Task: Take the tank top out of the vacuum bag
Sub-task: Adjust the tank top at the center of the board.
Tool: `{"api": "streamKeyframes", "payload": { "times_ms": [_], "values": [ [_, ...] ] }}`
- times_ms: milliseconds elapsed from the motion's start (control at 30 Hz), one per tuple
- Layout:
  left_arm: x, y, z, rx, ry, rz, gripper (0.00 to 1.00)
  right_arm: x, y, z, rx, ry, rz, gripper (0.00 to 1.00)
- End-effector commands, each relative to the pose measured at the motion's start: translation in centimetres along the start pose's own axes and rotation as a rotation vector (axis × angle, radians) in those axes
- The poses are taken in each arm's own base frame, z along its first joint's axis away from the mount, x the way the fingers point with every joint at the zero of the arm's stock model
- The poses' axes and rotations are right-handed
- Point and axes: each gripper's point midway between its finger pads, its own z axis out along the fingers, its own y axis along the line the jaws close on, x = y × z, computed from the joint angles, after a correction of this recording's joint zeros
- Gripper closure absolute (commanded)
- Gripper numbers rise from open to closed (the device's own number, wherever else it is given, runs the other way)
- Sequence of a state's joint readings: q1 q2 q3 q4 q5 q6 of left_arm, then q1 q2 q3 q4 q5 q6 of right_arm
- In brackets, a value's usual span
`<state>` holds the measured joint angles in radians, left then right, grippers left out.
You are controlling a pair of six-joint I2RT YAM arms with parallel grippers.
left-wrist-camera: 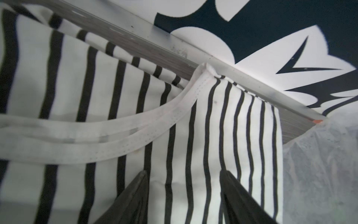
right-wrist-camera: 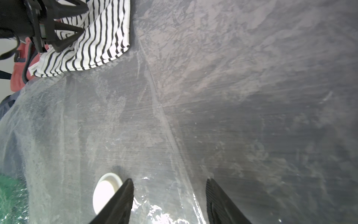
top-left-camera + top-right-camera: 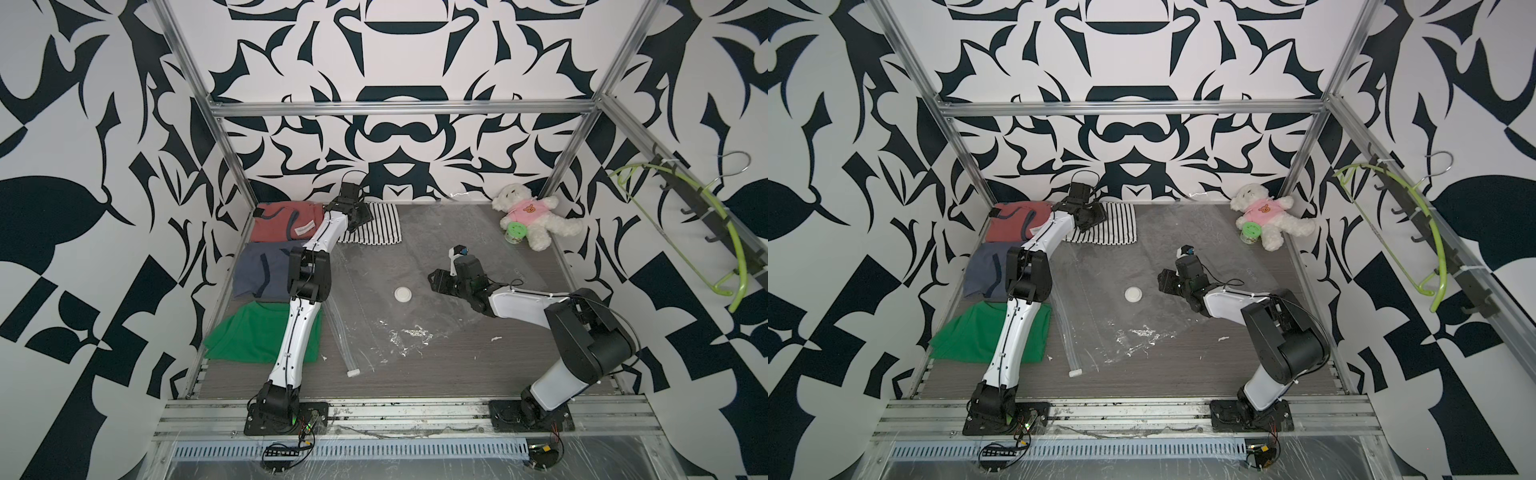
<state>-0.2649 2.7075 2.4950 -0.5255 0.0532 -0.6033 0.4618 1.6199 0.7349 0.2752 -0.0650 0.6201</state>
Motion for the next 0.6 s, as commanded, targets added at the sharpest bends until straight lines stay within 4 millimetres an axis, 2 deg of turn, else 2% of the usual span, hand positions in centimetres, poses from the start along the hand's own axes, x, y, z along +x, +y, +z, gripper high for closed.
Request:
{"api": "streamKeyframes", "payload": {
  "times_ms": [0, 233, 333, 467, 567],
  "values": [
    [2.4, 0.3, 2.5, 0.060, 0.077, -0.034, 0.36, -2.2, 1.0, -1.3, -0.019, -0.086, -0.020, 0.38],
    [2.5, 0.5, 2.7, 0.057, 0.073, -0.014, 0.36, -2.2, 0.9, -1.2, -0.015, -0.085, -0.018, 0.38],
    [1.3, 0.1, 1.4, 0.044, 0.037, 0.008, 0.34, -2.2, 1.0, -1.2, -0.018, -0.084, -0.020, 0.38],
    [-0.3, -1.5, -1.3, 0.050, -0.032, 0.026, 0.34, -2.0, 1.0, -0.9, -0.023, -0.076, -0.021, 0.38],
    [-1.5, -1.1, -3.3, -0.016, -0.105, 0.033, 0.33, -1.9, 1.0, -0.7, -0.021, -0.069, -0.018, 0.38]
  ]
}}
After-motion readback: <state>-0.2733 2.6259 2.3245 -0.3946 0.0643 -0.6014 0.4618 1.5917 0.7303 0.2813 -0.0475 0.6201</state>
